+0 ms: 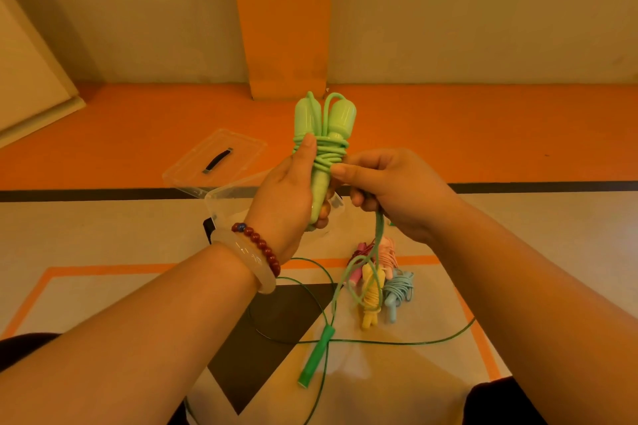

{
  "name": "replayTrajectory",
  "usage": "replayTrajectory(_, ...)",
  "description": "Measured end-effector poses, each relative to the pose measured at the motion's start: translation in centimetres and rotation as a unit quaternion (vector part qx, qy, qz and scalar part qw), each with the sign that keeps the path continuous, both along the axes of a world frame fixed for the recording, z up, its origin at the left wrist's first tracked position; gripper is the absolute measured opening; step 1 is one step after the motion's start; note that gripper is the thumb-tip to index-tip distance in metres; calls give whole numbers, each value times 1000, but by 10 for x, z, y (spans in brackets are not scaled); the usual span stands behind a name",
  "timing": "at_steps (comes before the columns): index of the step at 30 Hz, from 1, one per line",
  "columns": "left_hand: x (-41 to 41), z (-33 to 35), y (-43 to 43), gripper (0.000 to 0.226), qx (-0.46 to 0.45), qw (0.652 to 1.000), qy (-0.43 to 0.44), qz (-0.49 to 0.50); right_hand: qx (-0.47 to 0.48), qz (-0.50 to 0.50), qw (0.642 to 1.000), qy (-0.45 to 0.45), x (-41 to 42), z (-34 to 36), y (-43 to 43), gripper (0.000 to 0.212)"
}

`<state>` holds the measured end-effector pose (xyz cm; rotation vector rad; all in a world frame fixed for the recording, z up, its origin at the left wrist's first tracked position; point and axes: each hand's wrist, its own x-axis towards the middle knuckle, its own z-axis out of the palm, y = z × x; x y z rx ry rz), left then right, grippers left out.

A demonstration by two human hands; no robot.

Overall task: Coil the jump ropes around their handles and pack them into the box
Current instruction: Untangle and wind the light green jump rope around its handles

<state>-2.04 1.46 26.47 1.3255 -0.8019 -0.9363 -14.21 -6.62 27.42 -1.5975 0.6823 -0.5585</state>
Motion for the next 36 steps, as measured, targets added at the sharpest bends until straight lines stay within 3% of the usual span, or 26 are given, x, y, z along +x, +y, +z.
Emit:
replayTrajectory(3,1,-2,-2,53,7,999,39,23,-12,-26,999,15,-1,-3,-2,13)
replayTrajectory(6,3,1,-4,55,16,995,101,17,-10,-26,1000,12,-1,-5,-1,15)
replayTrajectory(11,4,5,-1,67,53,968,230,-86,-56,-32,998,-7,1,-3,1,16)
replayTrajectory(14,7,7,2,65,71,954,263,-123,-60,-29,998,-17,0,-3,3,13)
replayTrajectory(17,5,7,2,62,82,962,233,-116,-60,-34,997,-22,-2,-3,5,11)
replayTrajectory(21,1,4,-1,47,63,984,162,-27,-45,-10,997,-59,2,-3,13,9)
replayTrajectory(24,4,3,-2,34,26,985,169,5,-74,-33,995,-51,6,-5,15,9)
replayTrajectory(29,3,3,-3,30,1,982,186,-16,-68,-67,995,-34,3,-3,6,12)
replayTrajectory(36,4,4,0,27,-1,994,84,-66,-81,-76,993,-34,-2,2,3,10)
